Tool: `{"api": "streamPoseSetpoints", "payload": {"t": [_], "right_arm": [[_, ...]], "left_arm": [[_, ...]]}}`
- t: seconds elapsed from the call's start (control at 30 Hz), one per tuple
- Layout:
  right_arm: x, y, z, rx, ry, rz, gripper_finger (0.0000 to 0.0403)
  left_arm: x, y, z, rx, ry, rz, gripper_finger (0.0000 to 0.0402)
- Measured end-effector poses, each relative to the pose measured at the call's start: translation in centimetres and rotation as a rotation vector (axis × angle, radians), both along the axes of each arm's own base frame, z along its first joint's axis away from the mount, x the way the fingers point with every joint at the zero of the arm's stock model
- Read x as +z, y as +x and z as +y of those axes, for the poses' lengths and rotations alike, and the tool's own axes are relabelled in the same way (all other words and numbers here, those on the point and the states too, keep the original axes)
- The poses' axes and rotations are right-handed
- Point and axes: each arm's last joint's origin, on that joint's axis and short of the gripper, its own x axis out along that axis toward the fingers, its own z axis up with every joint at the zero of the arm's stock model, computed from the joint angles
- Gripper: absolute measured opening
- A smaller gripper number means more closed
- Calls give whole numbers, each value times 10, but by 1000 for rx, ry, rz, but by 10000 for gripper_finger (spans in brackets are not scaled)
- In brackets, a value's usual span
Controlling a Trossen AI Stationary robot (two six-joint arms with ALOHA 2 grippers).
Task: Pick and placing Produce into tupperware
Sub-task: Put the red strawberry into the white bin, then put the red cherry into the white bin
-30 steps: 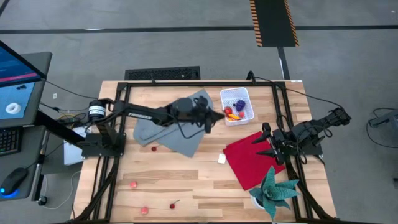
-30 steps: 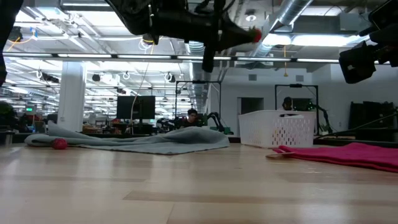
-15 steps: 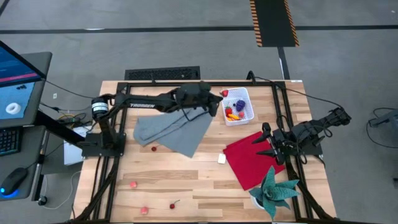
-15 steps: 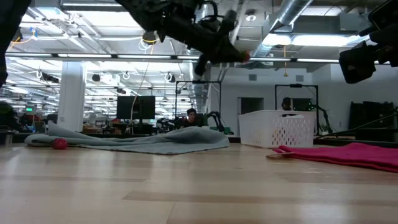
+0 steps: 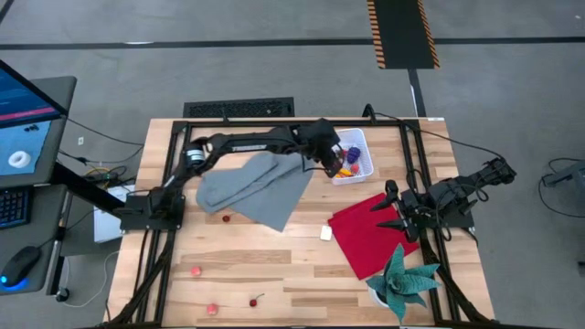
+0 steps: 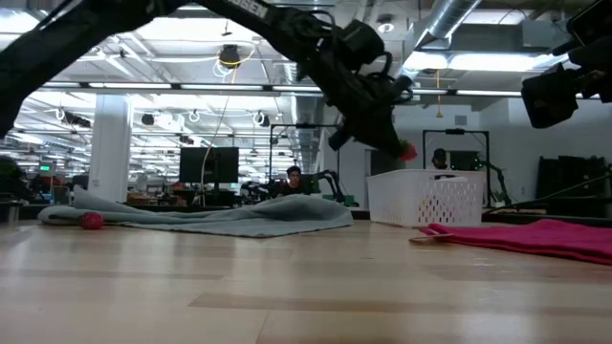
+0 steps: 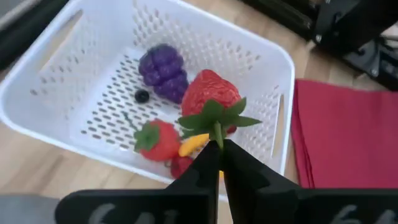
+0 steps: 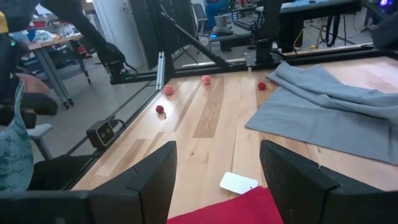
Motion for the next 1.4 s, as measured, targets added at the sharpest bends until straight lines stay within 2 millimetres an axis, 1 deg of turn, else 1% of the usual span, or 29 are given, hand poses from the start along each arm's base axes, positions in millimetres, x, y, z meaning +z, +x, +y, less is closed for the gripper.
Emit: {"api": "streamPoseSetpoints", "payload": {"t": [0.07,0.1,0.17,0.37,0.43,0.53,0.63,0.73,0.83,1.03,1.13,1.23,1.3,1.33,1.4], "right_arm": [[0,0,0,-1,-1,1,254],[0,0,0,0,0,0,254],[0,0,0,-1,0,0,254],[0,0,0,-1,0,0,254],[0,0,0,-1,0,0,254],[0,0,0,-1,0,0,254],[0,0,0,-1,0,0,254],[0,0,0,0,0,0,254],[0,0,0,0,0,0,254],[0,0,0,-1,0,0,254],[0,0,0,0,0,0,254],[0,0,0,-1,0,0,254],[0,0,0,0,0,0,254],[0,0,0,-1,0,0,254],[0,0,0,0,0,0,254]], "left_arm": [[-1,6,2,-5,8,-8,8],[-3,7,2,-2,9,0,15],[-1,12,4,-4,17,-35,34],[-1,12,4,5,34,-21,112],[-1,9,4,13,37,3,130],[2,4,2,-19,63,50,137],[1,-2,-5,-56,64,130,134],[-2,-7,-22,-128,69,231,128],[-3,-13,-44,-202,74,328,124],[-5,-14,-89,-333,95,406,122],[-1,-13,-119,-403,94,336,122],[9,-9,-158,-491,114,140,122],[20,-9,-181,-565,147,-7,122],[26,-11,-190,-592,162,-61,122],[33,-21,-199,-607,176,-108,122]]}}
